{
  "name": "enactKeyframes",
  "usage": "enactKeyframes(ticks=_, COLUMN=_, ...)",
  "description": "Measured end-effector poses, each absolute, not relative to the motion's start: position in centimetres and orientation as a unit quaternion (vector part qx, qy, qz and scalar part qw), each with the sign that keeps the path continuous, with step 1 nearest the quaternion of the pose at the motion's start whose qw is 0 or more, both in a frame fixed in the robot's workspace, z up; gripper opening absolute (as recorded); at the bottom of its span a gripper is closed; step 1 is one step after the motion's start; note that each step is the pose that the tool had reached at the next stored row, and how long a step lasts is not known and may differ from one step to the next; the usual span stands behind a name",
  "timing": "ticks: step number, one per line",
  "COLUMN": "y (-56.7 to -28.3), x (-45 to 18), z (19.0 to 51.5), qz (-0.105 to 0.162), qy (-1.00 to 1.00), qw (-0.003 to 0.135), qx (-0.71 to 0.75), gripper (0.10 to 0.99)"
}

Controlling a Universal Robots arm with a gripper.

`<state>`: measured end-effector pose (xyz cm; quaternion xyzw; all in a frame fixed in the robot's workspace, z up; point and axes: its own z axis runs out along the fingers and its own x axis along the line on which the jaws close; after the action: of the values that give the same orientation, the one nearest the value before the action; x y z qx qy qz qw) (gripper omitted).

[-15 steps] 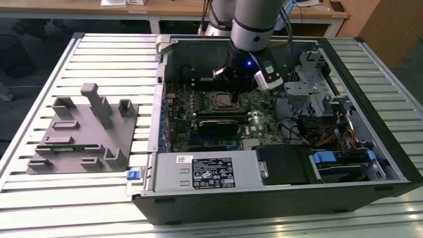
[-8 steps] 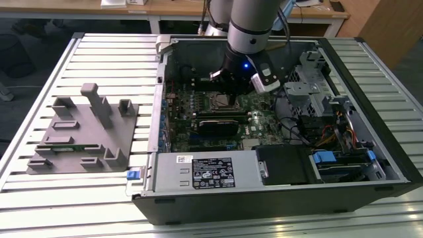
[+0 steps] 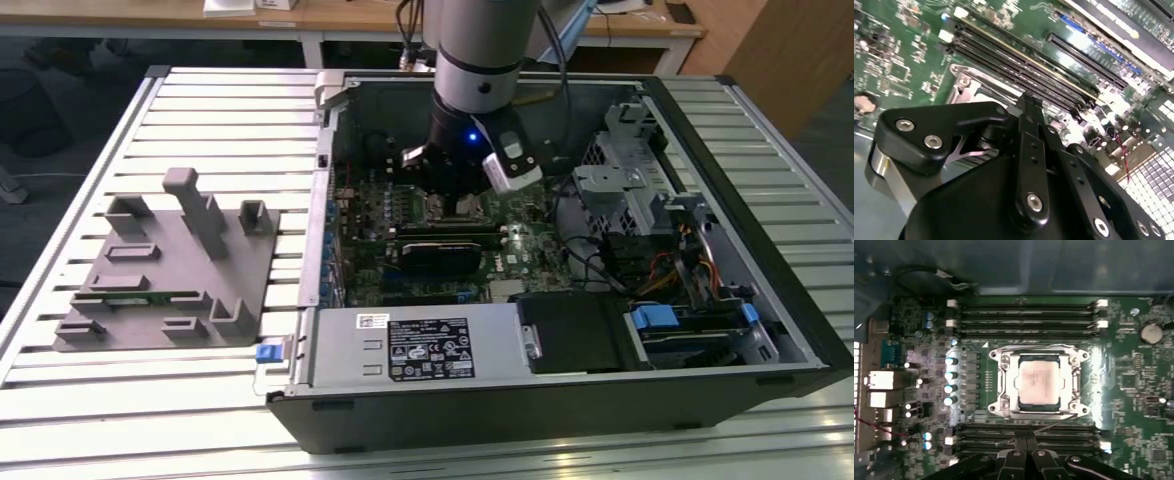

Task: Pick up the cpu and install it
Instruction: 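Install the second cpu locking lever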

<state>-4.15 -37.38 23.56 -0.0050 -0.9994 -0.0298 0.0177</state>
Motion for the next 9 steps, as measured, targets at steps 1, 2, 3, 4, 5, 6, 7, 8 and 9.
enactKeyframes(ticks=1, y=-37.4, x=-4.3, z=23.5, qz=-0.03, qy=-0.999, qw=0.018, qx=-0.005, gripper=0.106)
enactKeyframes(ticks=2, y=-37.4, x=-4.5, z=23.3, qz=-0.03, qy=-0.999, qw=0.018, qx=-0.005, gripper=0.106)
enactKeyframes(ticks=3, y=-37.4, x=-4.5, z=23.1, qz=-0.03, qy=-0.999, qw=0.018, qx=-0.005, gripper=0.106)
enactKeyframes(ticks=4, y=-37.4, x=-4.6, z=22.9, qz=-0.03, qy=-0.999, qw=0.018, qx=-0.005, gripper=0.106)
enactKeyframes(ticks=5, y=-37.4, x=-4.7, z=22.7, qz=-0.03, qy=-0.999, qw=0.018, qx=-0.005, gripper=0.106)
enactKeyframes(ticks=6, y=-37.4, x=-4.7, z=22.6, qz=-0.03, qy=-0.999, qw=0.018, qx=-0.005, gripper=0.106)
enactKeyframes(ticks=7, y=-37.4, x=-4.7, z=22.4, qz=-0.03, qy=-0.999, qw=0.018, qx=-0.005, gripper=0.106)
enactKeyframes(ticks=8, y=-37.4, x=-4.8, z=22.2, qz=-0.03, qy=-0.999, qw=0.018, qx=-0.005, gripper=0.106)
enactKeyframes(ticks=9, y=-37.4, x=-4.8, z=22.0, qz=-0.031, qy=-0.999, qw=0.018, qx=-0.005, gripper=0.106)
